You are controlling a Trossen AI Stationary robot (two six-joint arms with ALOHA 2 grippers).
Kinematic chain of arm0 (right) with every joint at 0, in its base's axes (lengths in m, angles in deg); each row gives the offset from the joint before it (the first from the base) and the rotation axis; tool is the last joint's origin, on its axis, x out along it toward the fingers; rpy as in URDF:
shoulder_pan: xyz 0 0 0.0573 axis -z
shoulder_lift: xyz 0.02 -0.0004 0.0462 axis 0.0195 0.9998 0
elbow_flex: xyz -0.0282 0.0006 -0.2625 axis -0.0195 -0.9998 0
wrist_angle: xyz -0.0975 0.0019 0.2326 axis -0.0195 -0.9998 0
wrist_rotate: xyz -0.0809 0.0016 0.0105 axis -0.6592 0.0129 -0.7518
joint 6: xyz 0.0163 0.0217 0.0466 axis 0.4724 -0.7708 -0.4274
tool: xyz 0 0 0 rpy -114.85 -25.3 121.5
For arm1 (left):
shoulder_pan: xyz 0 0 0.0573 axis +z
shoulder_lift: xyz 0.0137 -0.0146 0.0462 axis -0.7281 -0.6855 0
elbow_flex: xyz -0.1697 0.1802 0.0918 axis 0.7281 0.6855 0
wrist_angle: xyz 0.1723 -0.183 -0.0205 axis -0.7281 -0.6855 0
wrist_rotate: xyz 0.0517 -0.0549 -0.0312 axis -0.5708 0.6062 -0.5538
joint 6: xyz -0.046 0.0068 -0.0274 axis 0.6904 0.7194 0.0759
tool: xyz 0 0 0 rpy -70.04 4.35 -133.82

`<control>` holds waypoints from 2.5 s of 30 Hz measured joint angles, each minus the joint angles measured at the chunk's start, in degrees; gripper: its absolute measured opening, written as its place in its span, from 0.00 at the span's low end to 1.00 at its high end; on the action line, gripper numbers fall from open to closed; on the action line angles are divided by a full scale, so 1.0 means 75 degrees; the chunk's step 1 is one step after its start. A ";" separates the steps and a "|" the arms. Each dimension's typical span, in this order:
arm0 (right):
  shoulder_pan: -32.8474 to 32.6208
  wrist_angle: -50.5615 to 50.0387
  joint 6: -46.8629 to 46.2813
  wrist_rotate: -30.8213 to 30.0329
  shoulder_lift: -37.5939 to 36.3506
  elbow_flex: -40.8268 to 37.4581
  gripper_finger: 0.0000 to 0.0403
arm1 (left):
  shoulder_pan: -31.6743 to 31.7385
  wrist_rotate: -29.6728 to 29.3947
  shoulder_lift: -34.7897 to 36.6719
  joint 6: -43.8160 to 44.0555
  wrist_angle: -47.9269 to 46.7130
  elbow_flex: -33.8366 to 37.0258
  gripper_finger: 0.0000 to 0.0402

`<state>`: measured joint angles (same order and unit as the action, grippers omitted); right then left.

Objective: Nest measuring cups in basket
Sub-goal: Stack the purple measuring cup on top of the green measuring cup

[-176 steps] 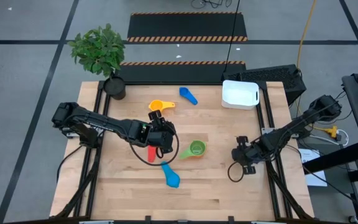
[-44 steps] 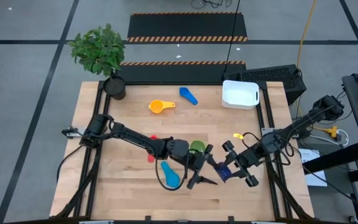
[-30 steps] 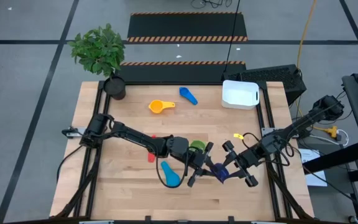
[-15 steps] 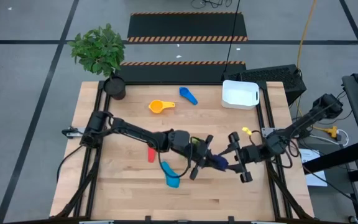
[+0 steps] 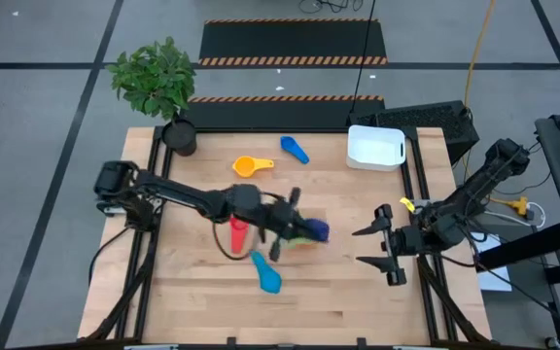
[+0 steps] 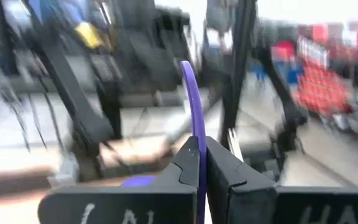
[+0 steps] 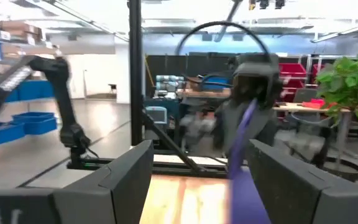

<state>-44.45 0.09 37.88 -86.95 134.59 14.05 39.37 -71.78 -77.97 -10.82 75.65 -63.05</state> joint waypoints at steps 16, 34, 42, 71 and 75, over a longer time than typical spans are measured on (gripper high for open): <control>0.1249 0.1732 0.0232 -0.0044 0.2133 -0.0003 0.63 | -0.0549 -0.1713 0.0987 0.0041 0.4831 0.2381 0.01; 0.1978 0.3078 -0.0230 0.0800 0.4322 0.1104 0.50 | -0.1224 -0.2360 0.0735 -0.1051 0.5212 0.2092 0.01; 0.2159 0.3104 -0.0418 0.0534 0.4733 0.1434 0.49 | -0.1218 -0.2387 0.0675 -0.1031 0.5251 0.2089 0.01; 0.2492 0.3478 -0.0304 0.1230 0.4715 0.1440 0.11 | -0.1174 -0.2328 0.0567 -0.0898 0.5378 0.2089 0.02; 0.2492 0.3517 -0.0255 0.1420 0.4715 0.1438 0.02 | -0.1174 -0.2320 0.0570 -0.0925 0.5378 0.2084 0.02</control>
<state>-25.76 26.47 35.96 -76.30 169.96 24.84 30.56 -89.17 -73.70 -17.76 115.98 -47.42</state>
